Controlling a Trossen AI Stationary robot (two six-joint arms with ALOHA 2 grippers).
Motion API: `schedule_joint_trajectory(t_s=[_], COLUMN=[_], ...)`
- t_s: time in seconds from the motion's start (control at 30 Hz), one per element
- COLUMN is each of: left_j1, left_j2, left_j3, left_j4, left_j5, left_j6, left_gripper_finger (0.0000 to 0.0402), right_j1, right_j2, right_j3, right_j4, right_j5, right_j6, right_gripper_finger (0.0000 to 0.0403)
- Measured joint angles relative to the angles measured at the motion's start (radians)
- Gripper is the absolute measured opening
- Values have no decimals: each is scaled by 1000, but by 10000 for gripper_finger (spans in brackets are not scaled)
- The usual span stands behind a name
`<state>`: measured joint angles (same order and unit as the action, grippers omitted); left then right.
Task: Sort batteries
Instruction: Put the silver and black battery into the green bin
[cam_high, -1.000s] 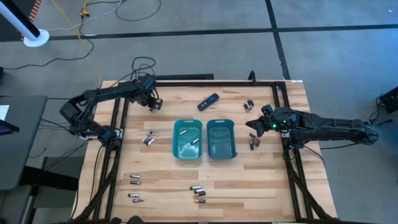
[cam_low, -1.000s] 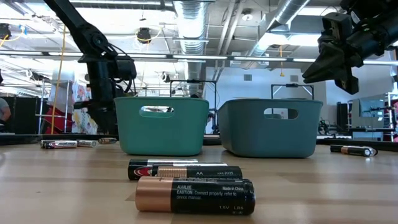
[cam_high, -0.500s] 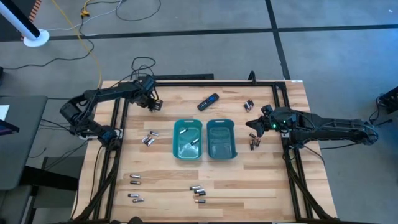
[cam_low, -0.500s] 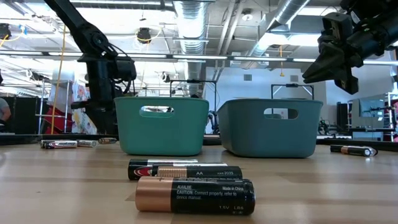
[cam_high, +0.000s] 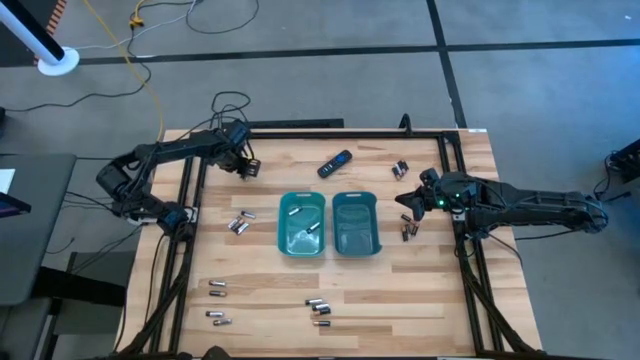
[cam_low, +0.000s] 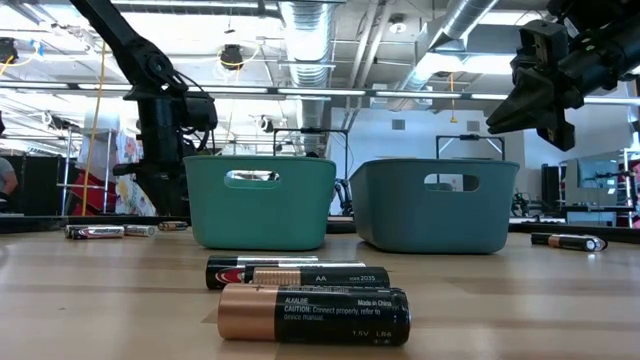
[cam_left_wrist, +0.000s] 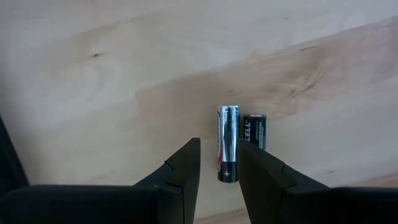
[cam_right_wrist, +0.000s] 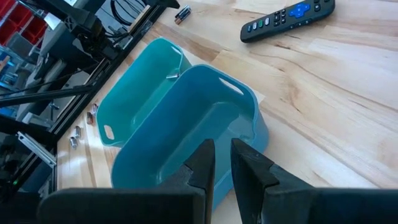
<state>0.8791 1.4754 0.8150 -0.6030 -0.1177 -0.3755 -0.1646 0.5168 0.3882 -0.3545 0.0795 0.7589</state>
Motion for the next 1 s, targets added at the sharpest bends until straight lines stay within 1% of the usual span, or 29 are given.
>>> schedule_joint_trajectory(t_s=[0.17, 0.37, 0.53, 0.83, 0.9, 1.0], left_j1=[-5, -6, -21, -29, -29, -29], left_j2=[5, 90, 141, 156, 157, 155], left_j3=[0, 0, 5, 3, 3, 3], left_j4=[18, 33, 40, 32, 31, 32], left_j5=[1, 26, 21, 19, 19, 22], left_j6=[8, 4, -11, -13, -13, -13], left_gripper_finger=[96, 96, 96, 96, 89, 63], right_j1=[0, 0, 0, 0, 0, 0], right_j2=[0, 0, 0, 0, 0, 0], right_j3=[0, 0, 0, 0, 0, 0], right_j4=[0, 0, 0, 0, 0, 0], right_j5=[0, 0, 0, 0, 0, 0], right_j6=[0, 0, 11, 11, 11, 11], right_gripper_finger=[71, 71, 71, 71, 71, 71])
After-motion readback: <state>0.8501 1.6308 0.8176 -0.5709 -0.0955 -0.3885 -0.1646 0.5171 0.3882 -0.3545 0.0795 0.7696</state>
